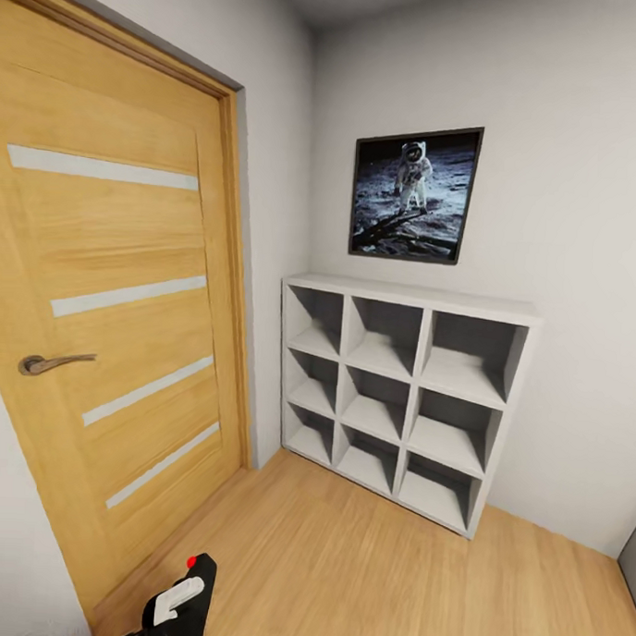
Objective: Attach the digital camera to the camera tripod in the bedroom.
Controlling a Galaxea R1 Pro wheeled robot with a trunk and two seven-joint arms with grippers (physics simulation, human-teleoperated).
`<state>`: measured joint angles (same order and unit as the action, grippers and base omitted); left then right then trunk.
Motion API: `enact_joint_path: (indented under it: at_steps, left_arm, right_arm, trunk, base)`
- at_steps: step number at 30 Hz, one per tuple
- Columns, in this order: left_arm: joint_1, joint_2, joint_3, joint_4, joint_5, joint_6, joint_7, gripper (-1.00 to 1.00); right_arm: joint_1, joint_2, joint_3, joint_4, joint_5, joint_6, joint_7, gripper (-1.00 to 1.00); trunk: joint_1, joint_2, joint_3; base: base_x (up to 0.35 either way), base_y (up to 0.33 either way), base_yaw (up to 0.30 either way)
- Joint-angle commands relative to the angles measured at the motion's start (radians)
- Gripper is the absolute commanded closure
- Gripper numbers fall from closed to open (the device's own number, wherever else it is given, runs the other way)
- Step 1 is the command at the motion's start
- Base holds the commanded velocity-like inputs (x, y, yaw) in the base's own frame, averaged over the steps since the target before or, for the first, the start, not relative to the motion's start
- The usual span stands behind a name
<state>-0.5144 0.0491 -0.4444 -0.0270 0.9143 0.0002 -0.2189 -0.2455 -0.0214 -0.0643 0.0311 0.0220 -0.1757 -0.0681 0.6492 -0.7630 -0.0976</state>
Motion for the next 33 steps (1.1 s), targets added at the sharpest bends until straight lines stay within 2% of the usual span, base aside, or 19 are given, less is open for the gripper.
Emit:
enact_joint_path:
  at_steps: [1,13,33]
  left_arm:
    - [-0.001,0.000,-0.008,0.001,0.009,0.000,-0.005,1.00]
    - [-0.001,-0.004,-0.008,0.001,0.009,0.000,-0.005,1.00]
    - [-0.001,-0.012,-0.008,0.001,0.008,0.000,-0.005,1.00]
  right_arm:
    - [-0.001,0.000,-0.006,0.003,0.003,-0.007,-0.001,-1.00]
    - [-0.001,0.000,-0.007,0.003,0.001,-0.006,-0.002,-1.00]
    - [-0.001,0.000,-0.008,0.003,0.001,-0.005,-0.002,-1.00]
  trunk:
    - [-0.004,0.006,0.002]
    - [-0.050,0.090,0.042]
    - [-0.126,0.230,0.106]
  base:
    - [0.000,0.000,0.265]
    - [0.000,0.000,0.121]
    - [0.000,0.000,0.259]
